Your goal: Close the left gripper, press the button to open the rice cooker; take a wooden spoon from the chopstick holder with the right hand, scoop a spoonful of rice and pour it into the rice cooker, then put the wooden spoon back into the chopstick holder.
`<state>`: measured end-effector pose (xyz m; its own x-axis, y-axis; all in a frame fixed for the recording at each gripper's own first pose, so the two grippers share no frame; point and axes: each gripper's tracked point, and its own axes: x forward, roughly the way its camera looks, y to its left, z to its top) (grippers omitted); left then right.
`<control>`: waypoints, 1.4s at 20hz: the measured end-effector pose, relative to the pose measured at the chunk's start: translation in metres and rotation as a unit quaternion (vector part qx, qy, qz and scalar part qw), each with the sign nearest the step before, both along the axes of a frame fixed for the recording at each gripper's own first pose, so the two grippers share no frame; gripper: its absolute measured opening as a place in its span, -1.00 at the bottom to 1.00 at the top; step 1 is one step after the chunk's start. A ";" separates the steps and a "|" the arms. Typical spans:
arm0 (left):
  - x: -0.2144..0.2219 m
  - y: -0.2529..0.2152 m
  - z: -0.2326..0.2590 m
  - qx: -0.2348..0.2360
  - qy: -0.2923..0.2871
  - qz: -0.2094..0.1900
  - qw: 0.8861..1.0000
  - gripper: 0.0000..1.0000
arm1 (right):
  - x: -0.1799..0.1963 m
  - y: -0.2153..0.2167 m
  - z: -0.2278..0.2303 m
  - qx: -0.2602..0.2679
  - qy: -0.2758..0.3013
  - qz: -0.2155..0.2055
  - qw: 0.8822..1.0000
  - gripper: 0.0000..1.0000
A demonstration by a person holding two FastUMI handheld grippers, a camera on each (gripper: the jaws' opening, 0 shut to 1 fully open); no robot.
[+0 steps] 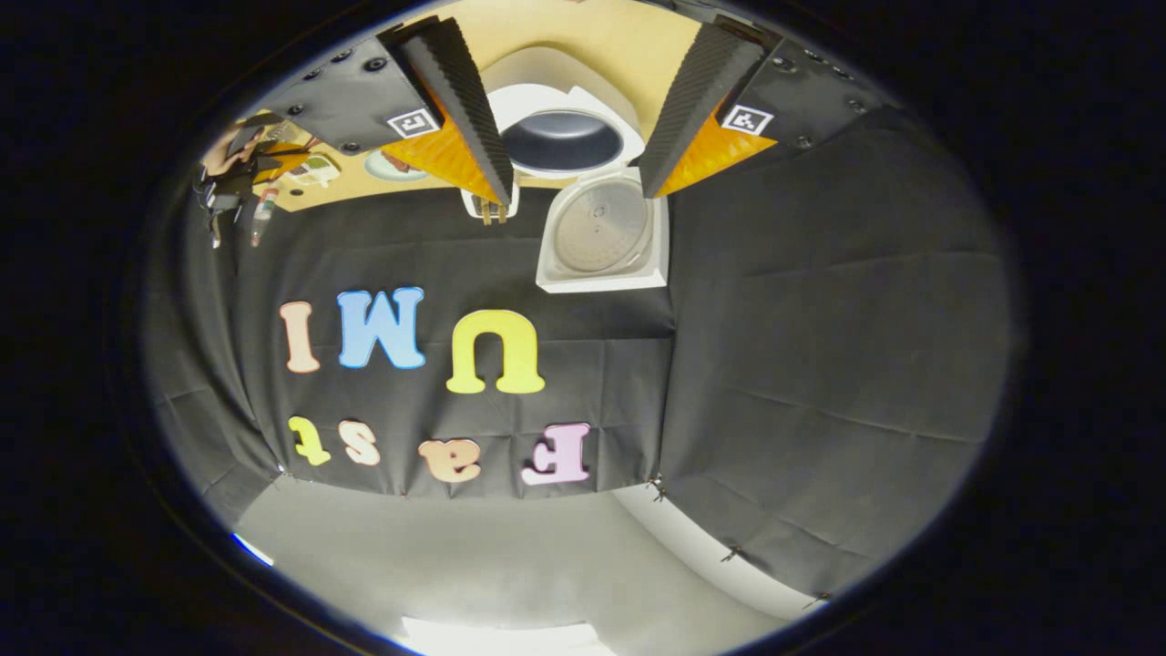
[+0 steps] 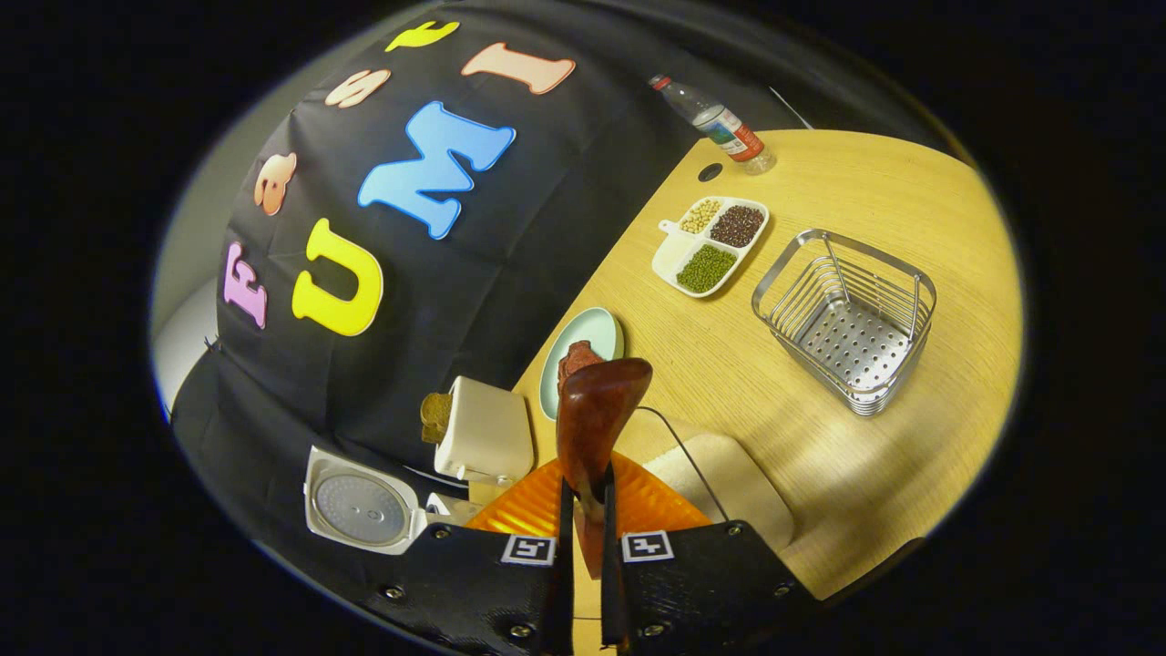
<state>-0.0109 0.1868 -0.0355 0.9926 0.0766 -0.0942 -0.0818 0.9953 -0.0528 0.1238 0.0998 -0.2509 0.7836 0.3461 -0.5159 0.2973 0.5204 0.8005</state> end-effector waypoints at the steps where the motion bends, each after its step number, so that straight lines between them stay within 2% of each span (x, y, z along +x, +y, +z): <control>1: 0.002 -0.006 0.000 -0.002 -0.001 -0.002 1.000 0.96 | 0.001 -0.003 0.006 0.018 -0.001 -0.006 1.000 -0.76; 6: 0.005 -0.030 0.000 -0.003 0.000 -0.016 1.000 0.96 | 0.003 -0.015 0.032 0.065 -0.011 -0.021 0.998 -0.76; 11: 0.003 -0.035 0.002 0.000 -0.001 -0.021 1.000 0.96 | 0.014 -0.002 0.060 0.091 -0.036 -0.022 0.995 -0.76; 19: -0.004 -0.010 -0.002 -0.004 0.000 -0.001 1.000 0.94 | 0.031 0.055 0.114 0.099 -0.078 0.018 0.992 -0.76; 22: -0.007 0.002 -0.005 -0.005 0.002 0.010 1.000 0.90 | 0.039 0.082 0.126 0.100 -0.087 0.039 0.990 -0.75; 25: -0.014 0.018 -0.006 -0.004 0.002 0.025 1.000 0.96 | 0.047 0.105 0.133 0.101 -0.091 0.054 0.989 -0.75; 28: -0.021 0.033 -0.010 -0.007 0.006 0.043 0.999 0.90 | 0.057 0.129 0.138 0.097 -0.093 0.074 0.988 -0.77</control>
